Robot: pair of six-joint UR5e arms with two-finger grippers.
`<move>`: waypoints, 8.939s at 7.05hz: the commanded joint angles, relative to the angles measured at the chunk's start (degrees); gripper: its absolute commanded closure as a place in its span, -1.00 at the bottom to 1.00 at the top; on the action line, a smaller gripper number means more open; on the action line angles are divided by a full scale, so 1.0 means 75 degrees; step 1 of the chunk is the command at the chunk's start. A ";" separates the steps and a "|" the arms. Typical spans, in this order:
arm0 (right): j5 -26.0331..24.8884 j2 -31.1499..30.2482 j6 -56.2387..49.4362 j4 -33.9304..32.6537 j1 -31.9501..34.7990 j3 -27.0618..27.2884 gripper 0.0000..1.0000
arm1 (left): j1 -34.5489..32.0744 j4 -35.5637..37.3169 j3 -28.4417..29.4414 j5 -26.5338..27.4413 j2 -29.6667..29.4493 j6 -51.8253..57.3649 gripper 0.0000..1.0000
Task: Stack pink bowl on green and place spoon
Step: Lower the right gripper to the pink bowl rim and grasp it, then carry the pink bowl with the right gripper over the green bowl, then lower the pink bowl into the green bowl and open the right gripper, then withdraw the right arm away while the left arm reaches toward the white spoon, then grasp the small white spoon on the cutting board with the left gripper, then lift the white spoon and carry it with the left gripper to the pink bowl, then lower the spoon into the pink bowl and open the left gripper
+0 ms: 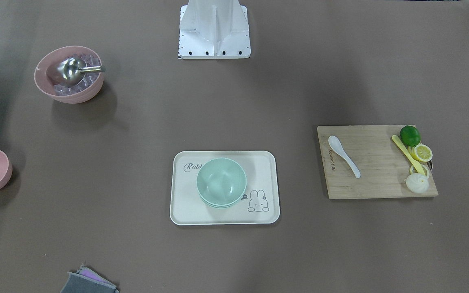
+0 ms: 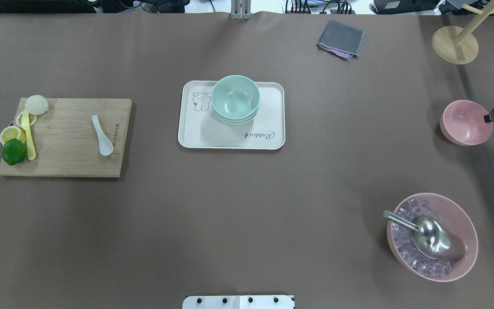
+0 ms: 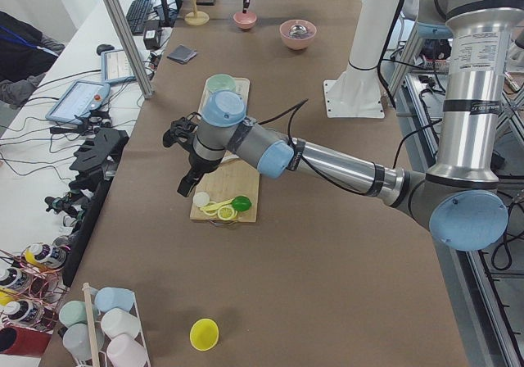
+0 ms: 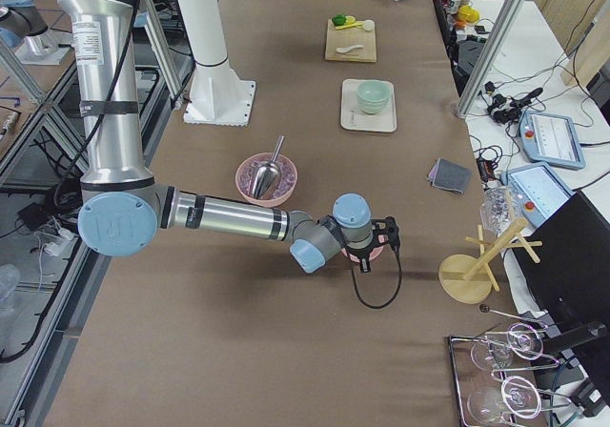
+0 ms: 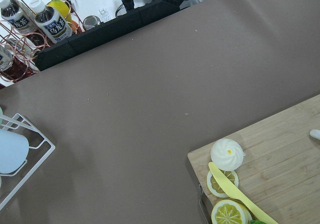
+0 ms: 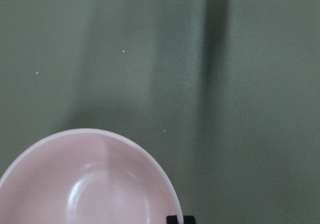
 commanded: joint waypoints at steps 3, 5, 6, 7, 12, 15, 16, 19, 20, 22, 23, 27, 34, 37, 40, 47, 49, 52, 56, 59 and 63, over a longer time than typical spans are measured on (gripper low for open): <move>0.0019 0.1353 0.1662 -0.0096 -0.0421 0.1321 1.00 | 0.0012 -0.0047 0.0014 -0.0009 0.0001 -0.0010 -0.96; -0.0598 0.2571 0.3202 -0.1025 -0.1521 0.1357 1.00 | 0.0012 -0.0047 0.0026 -0.0009 0.0012 -0.0010 -0.96; -0.1136 0.3458 0.3486 -0.3180 -0.2002 0.1752 1.00 | 0.0012 -0.0047 0.0026 -0.0009 0.0024 -0.0010 -0.96; -0.1490 0.4082 0.3640 -0.4733 -0.2343 0.2278 1.00 | 0.0024 -0.0047 0.0026 -0.0009 0.0059 -0.0010 -0.96; -0.3130 0.6687 0.5480 -0.6648 -0.3949 0.0719 1.00 | 0.0024 -0.0047 0.0026 -0.0009 0.0071 -0.0010 -0.96; -0.3333 0.6748 0.5575 -0.6205 -0.4198 0.0282 1.00 | 0.0024 -0.0047 0.0014 -0.0009 0.0071 -0.0022 -0.96; -0.3391 0.6748 0.5587 -0.5761 -0.4233 0.0036 1.00 | 0.0024 -0.0047 0.0026 -0.0009 0.0071 -0.0022 -0.96; -0.3415 0.6714 0.5517 -0.5686 -0.4280 -0.0083 1.00 | 0.0024 -0.0047 0.0026 -0.0009 0.0071 -0.0022 -0.96; -0.3404 0.6702 0.5505 -0.5686 -0.4315 -0.0072 1.00 | 0.0024 -0.0047 0.0014 -0.0009 0.0071 -0.0022 -0.96; -0.3415 0.6678 0.5505 -0.5686 -0.4409 -0.0083 1.00 | 0.0024 -0.0047 0.0026 -0.0009 0.0071 -0.0022 -0.96; -0.3404 0.6678 0.5574 -0.5675 -0.4398 -0.0083 1.00 | 0.0024 -0.0047 0.0026 -0.0009 0.0059 -0.0022 -0.96; -0.3183 0.6608 0.5237 -0.5686 -0.3990 -0.0002 -1.00 | 0.0128 0.0011 0.0037 0.0003 0.0001 -0.0451 -0.96; -0.0642 0.3625 0.0100 -0.5640 -0.1156 0.1673 -1.00 | 0.3908 -0.1137 0.0177 0.2576 -0.0888 -0.8298 -0.96; -0.0415 0.1821 -0.2348 -0.5640 0.0192 0.2049 -1.00 | 0.5540 -0.1113 0.1147 0.4781 -0.1591 -0.9946 -0.96; 0.0158 0.0297 -0.3460 -0.5652 0.1365 0.2096 -1.00 | 0.5999 -0.1160 0.1384 0.5240 -0.1628 -1.0356 -0.95; 0.0171 -0.0400 -0.3495 -0.5651 0.2212 0.2002 -1.00 | 0.6504 -0.1265 0.1620 0.5651 -0.1945 -1.0803 1.00; 0.0171 -0.0377 -0.3495 -0.5651 0.2212 0.2002 -1.00 | 0.6504 -0.1383 0.1503 0.5616 -0.1945 -1.0733 1.00; 0.0148 -0.0656 -0.3472 -0.5408 0.2212 0.1968 -1.00 | 0.6492 -0.1313 0.1197 0.5627 -0.2783 -1.1488 1.00; 0.0171 -0.1045 -0.3413 -0.4374 0.2212 0.1733 -1.00 | 0.6563 -0.0377 0.2607 0.6715 -0.5535 -1.4338 1.00; 0.0194 -0.1033 -0.3413 -0.4386 0.2223 0.1745 -1.00 | 0.6971 -0.0387 0.3775 0.7372 -0.6503 -1.4717 1.00; 0.0194 -0.1033 -0.3413 -0.4374 0.2247 0.1733 -1.00 | 0.7465 -0.0375 0.3741 0.7632 -0.6503 -1.4624 1.00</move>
